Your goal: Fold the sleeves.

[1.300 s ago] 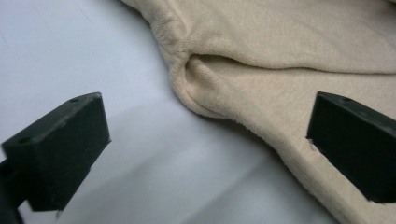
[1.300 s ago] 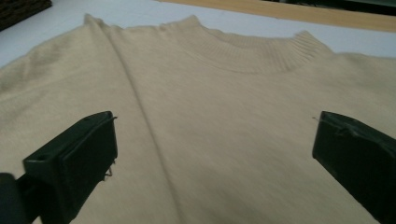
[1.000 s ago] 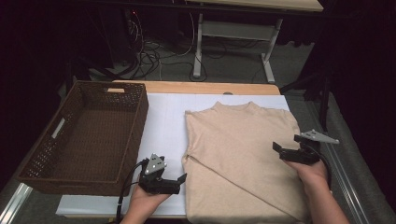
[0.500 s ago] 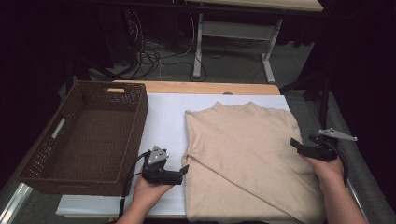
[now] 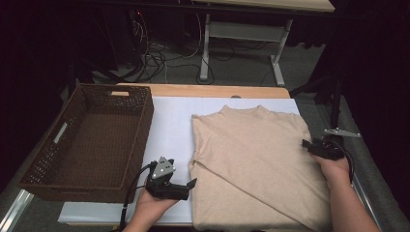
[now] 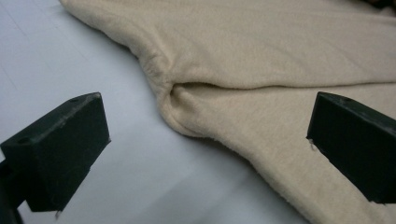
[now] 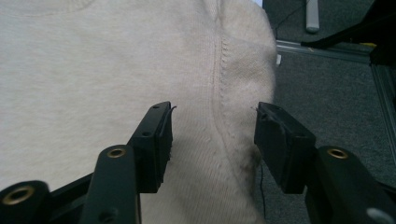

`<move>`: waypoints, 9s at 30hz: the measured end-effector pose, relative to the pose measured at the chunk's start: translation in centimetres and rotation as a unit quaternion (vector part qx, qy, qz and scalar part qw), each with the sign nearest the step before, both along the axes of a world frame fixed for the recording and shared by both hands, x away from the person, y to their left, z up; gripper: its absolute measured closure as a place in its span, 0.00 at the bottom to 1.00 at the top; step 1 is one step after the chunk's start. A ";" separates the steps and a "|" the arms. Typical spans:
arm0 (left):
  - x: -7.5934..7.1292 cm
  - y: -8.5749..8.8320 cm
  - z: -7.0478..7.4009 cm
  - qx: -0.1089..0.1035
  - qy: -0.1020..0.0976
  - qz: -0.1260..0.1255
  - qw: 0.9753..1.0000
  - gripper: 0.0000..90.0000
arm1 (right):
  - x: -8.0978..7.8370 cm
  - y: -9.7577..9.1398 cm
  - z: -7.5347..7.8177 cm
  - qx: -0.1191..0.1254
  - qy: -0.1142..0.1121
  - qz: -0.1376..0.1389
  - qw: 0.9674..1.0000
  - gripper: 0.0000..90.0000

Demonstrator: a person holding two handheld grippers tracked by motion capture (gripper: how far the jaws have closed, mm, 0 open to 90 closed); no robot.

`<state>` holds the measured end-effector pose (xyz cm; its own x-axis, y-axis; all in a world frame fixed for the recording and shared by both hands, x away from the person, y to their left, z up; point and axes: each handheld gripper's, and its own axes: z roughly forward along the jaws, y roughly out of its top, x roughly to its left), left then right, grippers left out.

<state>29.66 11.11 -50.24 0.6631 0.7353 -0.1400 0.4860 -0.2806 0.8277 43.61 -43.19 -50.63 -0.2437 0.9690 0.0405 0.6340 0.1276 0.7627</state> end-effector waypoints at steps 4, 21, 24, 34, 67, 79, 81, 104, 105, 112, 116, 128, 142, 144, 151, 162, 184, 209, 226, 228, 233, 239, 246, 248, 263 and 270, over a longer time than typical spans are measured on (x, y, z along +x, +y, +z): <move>0.0 0.1 -0.2 0.000 0.005 0.005 1.000 0.00 | 0.8 -0.1 -0.5 -0.002 0.014 0.002 1.000 0.55; -0.3 0.1 -0.5 0.014 0.005 0.010 1.000 0.00 | 0.4 -1.0 -0.8 0.019 0.003 -0.016 1.000 0.76; -0.2 0.3 -0.6 0.014 0.006 0.013 1.000 0.00 | 0.3 -0.9 -0.8 0.015 0.001 -0.018 1.000 0.78; -0.2 0.2 -0.8 0.018 0.009 0.010 1.000 0.00 | 0.0 -0.9 -0.8 0.007 -0.011 -0.023 1.000 0.88; -0.2 0.2 -0.2 0.005 0.005 0.006 1.000 0.00 | -3.8 12.9 3.8 -0.063 -0.068 0.183 0.979 0.96; -0.2 0.5 -0.1 0.004 0.003 0.006 1.000 0.00 | -4.6 15.3 1.9 -0.062 -0.044 0.223 0.972 0.77; -0.2 0.5 -0.1 0.005 0.004 0.006 1.000 0.00 | -4.9 14.4 2.9 -0.052 -0.057 0.214 0.974 0.74; -0.3 0.4 -0.3 0.009 0.007 0.008 1.000 0.00 | -0.7 8.7 1.7 -0.009 -0.030 0.082 0.996 0.96; -0.3 0.5 -0.3 0.008 0.008 0.008 1.000 0.00 | -0.4 9.2 2.0 -0.013 -0.035 0.085 0.996 0.97; -0.3 0.7 -0.4 0.004 0.009 0.009 1.000 0.00 | 2.1 12.7 4.5 -0.036 -0.075 0.106 0.991 0.97; -0.2 0.8 -0.4 0.002 0.010 0.010 1.000 0.00 | 3.9 15.6 5.1 -0.045 -0.088 0.130 0.986 0.97; -0.2 1.0 -0.4 -0.001 0.008 0.006 1.000 0.00 | 6.3 20.2 2.1 -0.035 -0.046 0.164 0.985 0.75; -0.2 0.6 -0.3 -0.005 0.004 0.005 1.000 0.00 | 1.2 9.9 4.3 -0.014 -0.055 0.090 0.994 0.51; -0.2 0.4 -0.3 -0.004 0.003 0.003 1.000 0.00 | 0.7 8.8 4.1 -0.013 -0.052 0.082 0.995 0.50; -0.2 0.1 -0.3 -0.008 0.001 0.001 1.000 0.00 | -2.2 3.0 2.0 -0.004 -0.032 0.024 0.999 0.47; -0.1 0.2 -0.4 -0.010 -0.001 0.004 1.000 0.00 | -4.1 -1.3 -1.1 0.032 0.009 -0.005 0.999 0.42; -0.1 0.6 -0.4 -0.018 -0.004 0.008 1.000 0.00 | -4.3 -0.7 0.6 -0.005 -0.029 -0.001 1.000 0.97; -0.2 0.9 -0.1 -0.020 -0.009 0.007 1.000 0.00 | -5.3 11.8 7.0 -0.025 -0.123 0.163 0.979 0.97; -0.2 1.0 0.0 -0.020 -0.011 0.008 1.000 0.00 | -5.6 17.7 3.2 -0.023 -0.071 0.248 0.966 0.77; -0.2 1.0 0.0 -0.020 -0.011 0.008 1.000 0.00 | -5.6 17.5 3.6 -0.018 -0.075 0.247 0.966 0.72; -0.3 0.9 0.0 -0.019 -0.010 0.007 1.000 0.00 | -5.5 14.5 5.6 -0.002 -0.092 0.203 0.975 0.61; -0.3 0.8 0.0 -0.018 -0.010 0.006 1.000 0.00 | -5.4 9.5 6.2 -0.004 -0.090 0.136 0.987 0.59; -0.2 0.7 -0.1 -0.016 -0.008 0.004 1.000 0.00 | -5.5 4.3 4.1 -0.013 -0.049 0.064 0.997 0.50; -0.2 0.6 -0.1 -0.016 -0.008 0.004 1.000 0.00 | -5.6 3.3 3.3 -0.011 -0.035 0.048 0.998 0.47; -0.3 0.6 -0.2 -0.012 -0.008 0.006 1.000 0.00 | -5.5 0.3 -0.3 -0.002 0.030 -0.002 1.000 0.42; -0.3 0.8 -0.2 -0.012 -0.008 0.008 1.000 0.00 | -5.6 -0.4 -0.5 -0.001 0.017 -0.017 1.000 0.66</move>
